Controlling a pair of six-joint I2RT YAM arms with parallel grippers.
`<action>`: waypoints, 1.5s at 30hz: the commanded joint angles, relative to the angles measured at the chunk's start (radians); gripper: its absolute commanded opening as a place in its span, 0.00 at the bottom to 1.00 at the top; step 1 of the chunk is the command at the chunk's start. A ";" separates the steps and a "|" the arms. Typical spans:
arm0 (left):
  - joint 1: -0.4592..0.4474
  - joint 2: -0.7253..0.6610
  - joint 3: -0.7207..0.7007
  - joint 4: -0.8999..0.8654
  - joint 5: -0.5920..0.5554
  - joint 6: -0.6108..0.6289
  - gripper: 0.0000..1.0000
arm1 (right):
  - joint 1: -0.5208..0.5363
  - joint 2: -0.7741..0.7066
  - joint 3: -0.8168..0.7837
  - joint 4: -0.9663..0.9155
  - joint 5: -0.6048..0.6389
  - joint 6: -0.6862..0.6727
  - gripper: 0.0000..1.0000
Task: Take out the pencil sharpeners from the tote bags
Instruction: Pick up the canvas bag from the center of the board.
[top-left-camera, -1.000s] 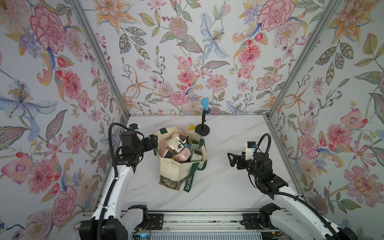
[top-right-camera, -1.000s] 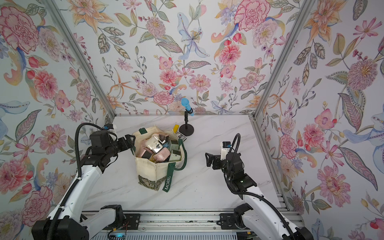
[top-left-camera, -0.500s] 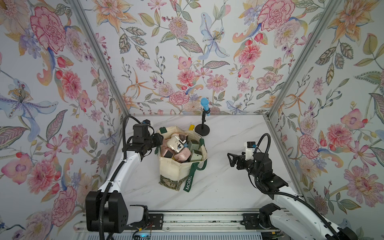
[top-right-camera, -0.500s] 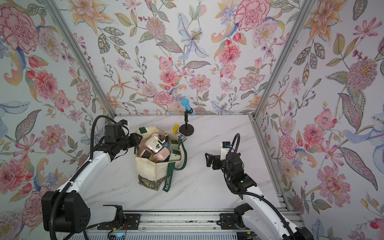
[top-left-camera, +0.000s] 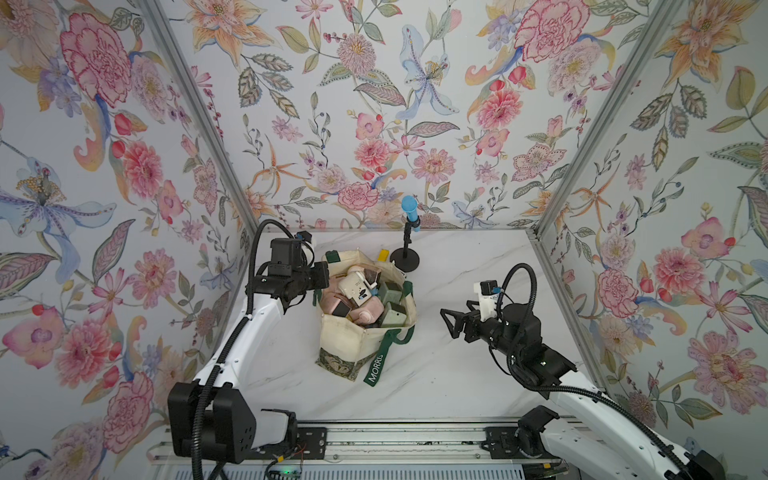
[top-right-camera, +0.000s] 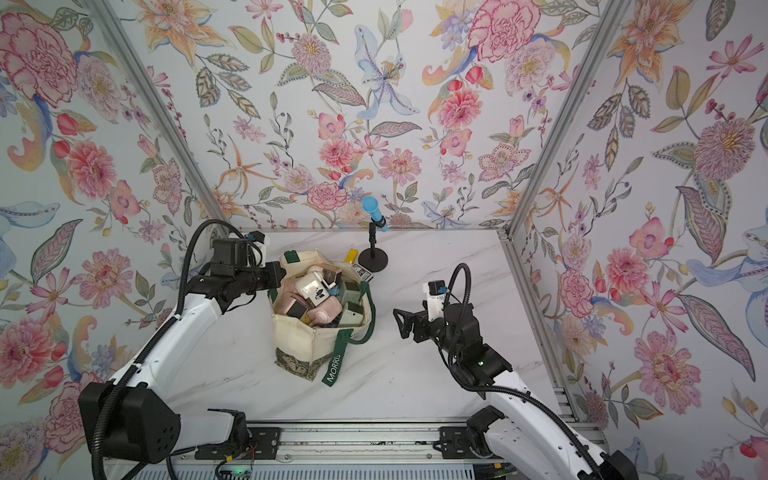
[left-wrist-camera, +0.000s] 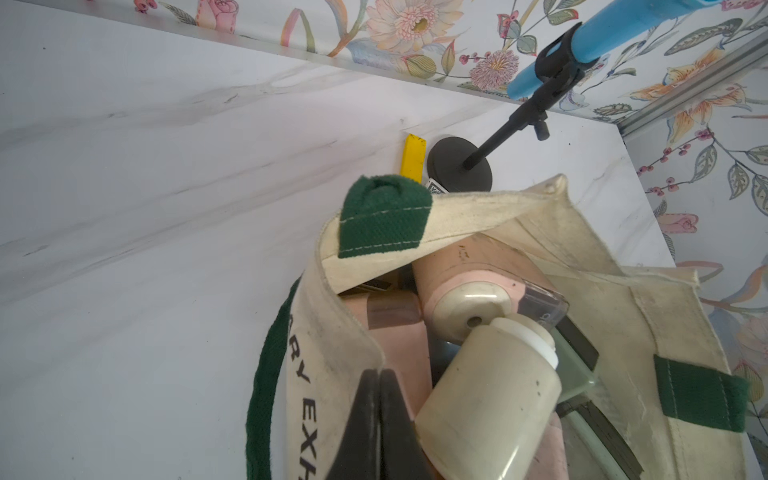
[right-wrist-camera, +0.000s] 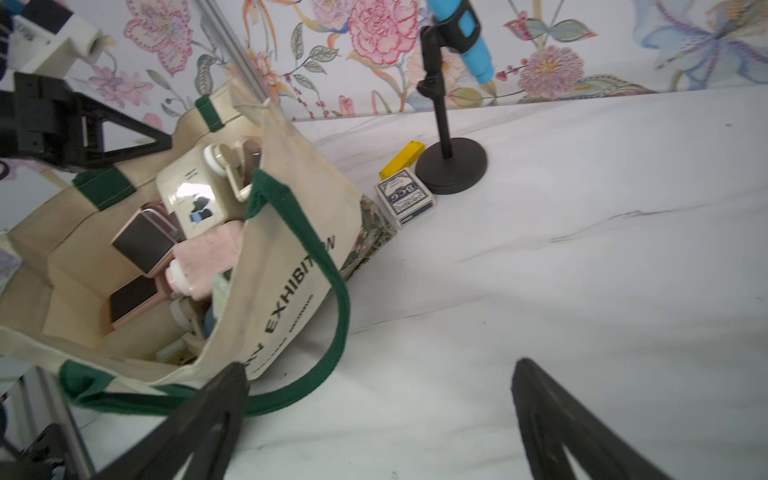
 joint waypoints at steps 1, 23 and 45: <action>-0.040 -0.014 0.078 -0.027 0.043 0.079 0.00 | 0.113 0.059 0.067 0.015 -0.039 -0.053 0.99; -0.105 0.038 0.201 -0.073 0.008 0.127 0.00 | 0.551 0.642 0.394 -0.042 0.084 -0.254 0.79; -0.054 0.089 0.147 0.056 0.095 0.087 0.00 | 0.407 0.528 0.512 -0.058 0.059 -0.261 0.79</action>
